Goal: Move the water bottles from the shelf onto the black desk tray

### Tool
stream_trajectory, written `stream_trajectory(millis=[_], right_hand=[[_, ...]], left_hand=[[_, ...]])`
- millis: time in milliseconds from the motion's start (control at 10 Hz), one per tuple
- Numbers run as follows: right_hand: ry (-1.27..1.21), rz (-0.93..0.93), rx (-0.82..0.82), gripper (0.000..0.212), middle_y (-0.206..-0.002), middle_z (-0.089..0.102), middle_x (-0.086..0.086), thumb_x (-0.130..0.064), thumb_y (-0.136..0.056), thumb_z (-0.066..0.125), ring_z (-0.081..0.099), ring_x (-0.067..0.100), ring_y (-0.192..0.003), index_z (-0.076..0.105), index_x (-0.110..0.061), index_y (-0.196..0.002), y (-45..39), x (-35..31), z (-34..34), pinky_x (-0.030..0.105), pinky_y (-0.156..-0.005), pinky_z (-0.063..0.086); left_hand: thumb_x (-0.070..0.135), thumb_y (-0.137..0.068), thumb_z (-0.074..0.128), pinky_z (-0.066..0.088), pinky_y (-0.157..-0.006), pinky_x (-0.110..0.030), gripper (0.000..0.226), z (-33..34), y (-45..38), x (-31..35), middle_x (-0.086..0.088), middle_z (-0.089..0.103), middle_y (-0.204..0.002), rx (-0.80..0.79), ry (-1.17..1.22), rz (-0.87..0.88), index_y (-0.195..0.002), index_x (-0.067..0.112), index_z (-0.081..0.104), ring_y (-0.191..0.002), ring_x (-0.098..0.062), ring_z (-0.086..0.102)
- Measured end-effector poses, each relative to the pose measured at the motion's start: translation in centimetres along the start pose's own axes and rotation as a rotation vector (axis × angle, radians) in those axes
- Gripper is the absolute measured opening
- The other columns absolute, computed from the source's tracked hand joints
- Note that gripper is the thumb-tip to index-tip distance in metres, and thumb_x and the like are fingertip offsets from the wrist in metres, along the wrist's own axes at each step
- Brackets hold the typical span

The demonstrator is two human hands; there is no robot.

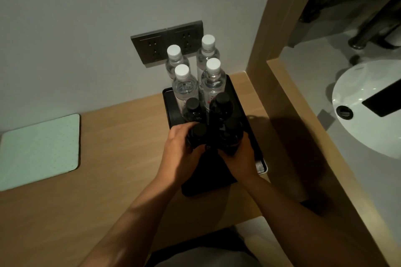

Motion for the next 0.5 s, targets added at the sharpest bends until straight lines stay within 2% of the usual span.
stream_trajectory(millis=[100,200,300,400,500], right_hand=[[-0.002,0.0,-0.015,0.059,-0.123,0.056,0.007,-0.011,-0.077,0.076,0.054,0.022,-0.118,0.045,-0.01,-0.127,-0.1,0.1,-0.1,0.023,-0.096,0.039],[0.012,-0.012,-0.056,0.062,-0.126,0.055,0.006,-0.008,-0.077,0.076,0.051,0.014,-0.115,0.044,-0.01,-0.13,0.0,-0.3,-0.7,0.011,-0.091,0.036],[0.072,-0.051,-0.108,0.065,-0.128,0.055,0.001,-0.013,-0.073,0.079,0.051,0.011,-0.116,0.045,-0.015,-0.129,-0.4,-0.2,-1.2,0.015,-0.096,0.043],[0.164,-0.118,-0.124,0.073,-0.128,0.053,0.004,-0.026,-0.068,0.079,0.053,0.018,-0.12,0.045,-0.018,-0.132,-0.1,-1.2,-2.3,0.035,-0.104,0.045],[0.211,-0.123,-0.141,0.095,-0.148,0.031,0.01,-0.016,-0.073,0.078,0.035,0.024,-0.136,0.021,-0.013,-0.148,0.7,-2.7,-3.7,0.024,-0.107,0.026]], left_hand=[[0.018,-0.081,0.074,0.03,-0.086,0.006,0.05,0.1,0.4,0.2,0.006,0.048,-0.12,0.007,0.064,-0.001,-0.128,0.024,0.055,-0.104,0.007,0.045],[0.014,-0.081,0.074,0.032,-0.086,0.005,0.05,0.2,0.8,0.5,0.006,0.048,-0.12,0.014,0.107,-0.002,-0.126,0.024,0.055,-0.107,0.009,0.047],[0.008,-0.08,0.073,0.028,-0.095,0.001,0.055,0.7,0.8,0.5,0.005,0.049,-0.123,0.05,0.058,-0.017,-0.129,0.024,0.053,-0.111,0.0,0.045],[0.014,-0.081,0.073,0.036,-0.103,-0.018,0.057,1.0,1.3,0.9,0.006,0.048,-0.127,0.062,0.054,-0.065,-0.132,0.025,0.049,-0.114,-0.002,0.043],[0.019,-0.08,0.074,0.04,-0.103,-0.027,0.063,1.0,1.6,1.2,0.003,0.049,-0.133,0.095,0.082,-0.122,-0.135,0.024,0.044,-0.119,-0.007,0.046]])
Point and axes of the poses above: each hand's wrist, its own y-axis away from the middle knuckle, its own z-axis out of the palm, x = y × z, the point moved 1 cm from there along -y, towards the middle knuckle
